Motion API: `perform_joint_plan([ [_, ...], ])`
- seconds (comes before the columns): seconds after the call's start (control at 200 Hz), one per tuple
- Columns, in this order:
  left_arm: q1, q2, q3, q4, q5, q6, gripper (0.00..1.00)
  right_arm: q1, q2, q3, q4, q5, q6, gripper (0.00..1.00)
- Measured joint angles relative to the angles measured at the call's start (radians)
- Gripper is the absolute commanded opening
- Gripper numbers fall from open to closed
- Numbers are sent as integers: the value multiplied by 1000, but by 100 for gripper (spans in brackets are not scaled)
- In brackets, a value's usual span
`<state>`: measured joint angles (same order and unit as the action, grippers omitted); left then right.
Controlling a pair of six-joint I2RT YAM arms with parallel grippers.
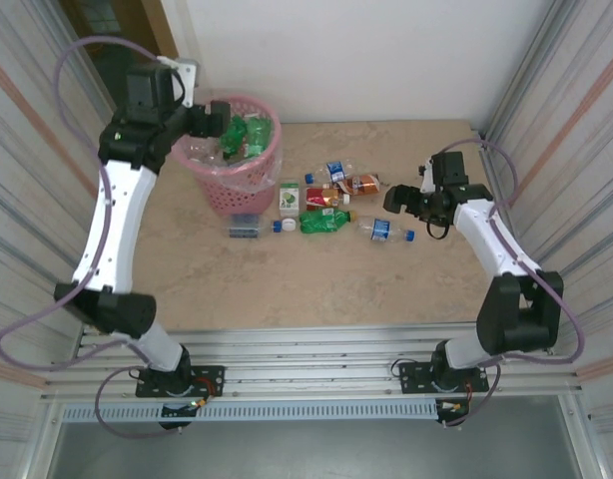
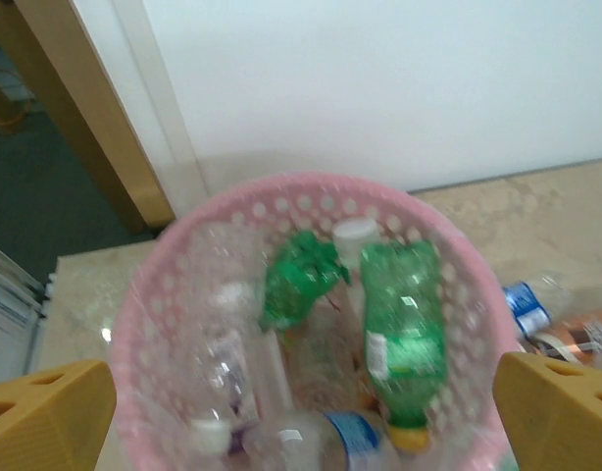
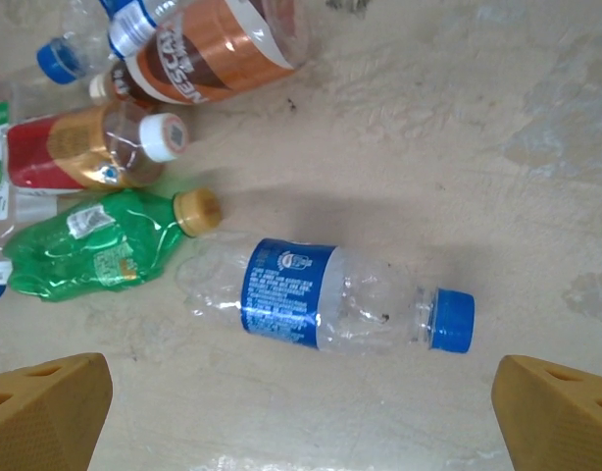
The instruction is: Put the plastic bottles in the bin
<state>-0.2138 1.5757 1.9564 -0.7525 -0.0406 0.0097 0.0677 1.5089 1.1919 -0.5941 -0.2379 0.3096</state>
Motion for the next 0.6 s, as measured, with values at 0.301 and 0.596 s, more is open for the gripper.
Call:
perform_joint_plan([
  [0.301, -212, -353, -592, 250, -52, -84, 99, -49, 213, 84, 29, -157, -40, 98],
  [0.596, -306, -547, -895, 408, -122, -207, 99, -51, 335, 145, 41, -198, -61, 99],
])
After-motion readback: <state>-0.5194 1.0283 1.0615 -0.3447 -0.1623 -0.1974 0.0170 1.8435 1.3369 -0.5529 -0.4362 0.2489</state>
